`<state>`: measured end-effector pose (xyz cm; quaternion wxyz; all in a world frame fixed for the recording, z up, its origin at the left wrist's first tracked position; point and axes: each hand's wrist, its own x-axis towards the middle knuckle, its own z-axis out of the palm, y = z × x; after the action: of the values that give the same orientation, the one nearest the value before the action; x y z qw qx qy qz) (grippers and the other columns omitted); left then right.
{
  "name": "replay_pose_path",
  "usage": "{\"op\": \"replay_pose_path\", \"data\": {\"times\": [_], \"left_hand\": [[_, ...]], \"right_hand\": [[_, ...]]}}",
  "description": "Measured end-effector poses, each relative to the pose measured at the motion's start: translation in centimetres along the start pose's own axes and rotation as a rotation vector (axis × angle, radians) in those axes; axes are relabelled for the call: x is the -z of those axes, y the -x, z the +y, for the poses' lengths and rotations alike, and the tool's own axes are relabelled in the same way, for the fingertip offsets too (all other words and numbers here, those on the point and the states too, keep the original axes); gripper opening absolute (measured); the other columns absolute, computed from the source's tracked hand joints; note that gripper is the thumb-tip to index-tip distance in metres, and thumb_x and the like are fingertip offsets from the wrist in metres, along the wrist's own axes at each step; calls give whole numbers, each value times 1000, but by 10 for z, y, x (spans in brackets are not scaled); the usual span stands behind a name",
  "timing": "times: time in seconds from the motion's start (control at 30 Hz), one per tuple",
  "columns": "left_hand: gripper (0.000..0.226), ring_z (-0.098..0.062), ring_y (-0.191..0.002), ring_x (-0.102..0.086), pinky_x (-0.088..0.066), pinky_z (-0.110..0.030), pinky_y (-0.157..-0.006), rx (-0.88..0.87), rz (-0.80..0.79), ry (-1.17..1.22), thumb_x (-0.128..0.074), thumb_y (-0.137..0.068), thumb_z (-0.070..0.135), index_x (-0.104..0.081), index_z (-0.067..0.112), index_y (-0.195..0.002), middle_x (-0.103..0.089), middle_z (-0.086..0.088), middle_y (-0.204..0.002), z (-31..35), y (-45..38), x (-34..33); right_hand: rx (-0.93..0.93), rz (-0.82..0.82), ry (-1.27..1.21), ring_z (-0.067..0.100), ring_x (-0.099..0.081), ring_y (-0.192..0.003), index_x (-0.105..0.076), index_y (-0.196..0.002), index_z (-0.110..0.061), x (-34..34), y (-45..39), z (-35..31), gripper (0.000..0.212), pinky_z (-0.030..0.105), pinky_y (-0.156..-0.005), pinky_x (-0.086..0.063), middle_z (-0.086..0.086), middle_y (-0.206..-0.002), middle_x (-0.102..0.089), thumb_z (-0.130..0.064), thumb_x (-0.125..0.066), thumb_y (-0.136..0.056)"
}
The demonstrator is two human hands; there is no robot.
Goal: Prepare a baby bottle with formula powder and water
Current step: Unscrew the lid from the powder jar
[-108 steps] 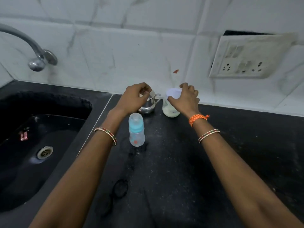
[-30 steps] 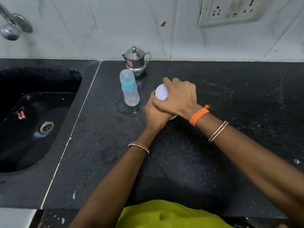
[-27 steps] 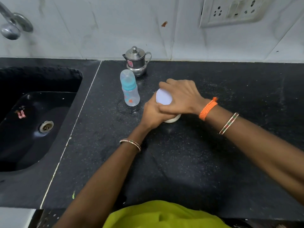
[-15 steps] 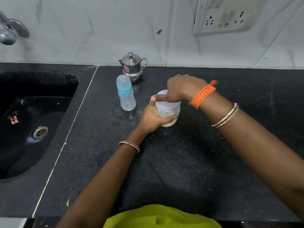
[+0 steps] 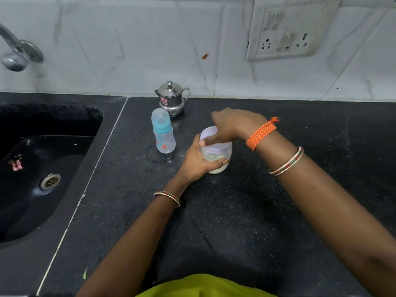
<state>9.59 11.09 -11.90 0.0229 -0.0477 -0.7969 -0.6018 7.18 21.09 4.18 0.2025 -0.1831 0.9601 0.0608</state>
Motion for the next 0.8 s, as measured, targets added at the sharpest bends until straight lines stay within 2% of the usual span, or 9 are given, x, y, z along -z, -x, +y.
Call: {"op": "replay_pose_path", "data": {"times": [0.13, 0.2, 0.27, 0.43, 0.5, 0.57, 0.63, 0.7, 0.8], "left_hand": [[77, 9, -102, -53, -43, -5, -80, 16, 13, 0, -87, -59, 23, -40, 28, -120, -55, 18, -111, -1, 1, -1], [82, 8, -103, -53, -42, -3, -78, 9, 15, 15, -88, -57, 23, -38, 29, -122, -53, 16, -113, 0, 1, -1], [87, 2, -106, -53, -41, -6, -82, 6, 8, 18, -87, -55, 27, -36, 28, -126, -53, 12, -118, 0, 1, -1], [85, 13, -104, -51, -40, -2, -81, -1, 10, 13, -87, -57, 26, -36, 27, -126, -52, 19, -116, 3, 0, 0], [83, 13, -104, -53, -42, -4, -82, -3, 14, 41, -84, -56, 26, -40, 22, -126, -54, 19, -114, 2, 1, -1], [83, 6, -106, -56, -46, -12, -87, -3, 15, 60, -85, -56, 27, -42, 19, -126, -58, 13, -115, 0, 2, -3], [81, 3, -108, -57, -46, -15, -89, 3, 22, 60, -86, -56, 29, -43, 22, -125, -59, 12, -116, -2, 2, -3], [83, 10, -106, -53, -43, -7, -85, -6, 36, 61, -87, -58, 21, -39, 28, -126, -54, 17, -117, -3, 2, -2], [86, 12, -105, -51, -40, -2, -82, 4, 37, 38, -87, -59, 19, -35, 31, -127, -52, 19, -117, -3, 1, -2]], "right_hand": [[-55, -18, 89, 20, -52, -60, -53, -83, -3, -5, 11, -1, 53, 30, -60, -45, 7, -72, -53, -56, -55, -88], [-10, -70, 199, 26, -61, -90, -53, -124, -5, -2, 3, 1, 51, 37, -82, -48, 11, -108, -63, -40, -63, -88], [79, -138, 248, 34, -43, -130, -25, -149, -29, 3, -2, 4, 74, 42, -96, -43, 9, -152, -34, -13, -63, -88], [130, -181, 144, 38, -14, -146, 8, -147, -45, -2, -4, 3, 98, 43, -100, -44, 3, -157, 26, -2, -56, -87], [-38, -159, 113, 38, -36, -136, -5, -153, -26, -4, -3, -3, 87, 44, -101, -43, 14, -160, -6, -28, -64, -89], [-89, -93, 68, 30, -56, -104, -45, -137, -6, -6, -1, -8, 69, 38, -87, -46, 14, -126, -54, -52, -59, -87], [-36, 78, 7, 29, -57, -92, -59, -116, -2, -12, 1, -8, 54, 34, -75, -43, 10, -99, -56, -49, -55, -91], [0, 151, 48, 31, -59, -103, -56, -122, -3, -12, 2, -5, 34, 33, -74, -41, 12, -111, -59, -24, -52, -96], [40, -6, 78, 32, -50, -124, -39, -143, -16, -3, -1, 6, 52, 35, -89, -43, 13, -141, -47, -6, -49, -93]]}}
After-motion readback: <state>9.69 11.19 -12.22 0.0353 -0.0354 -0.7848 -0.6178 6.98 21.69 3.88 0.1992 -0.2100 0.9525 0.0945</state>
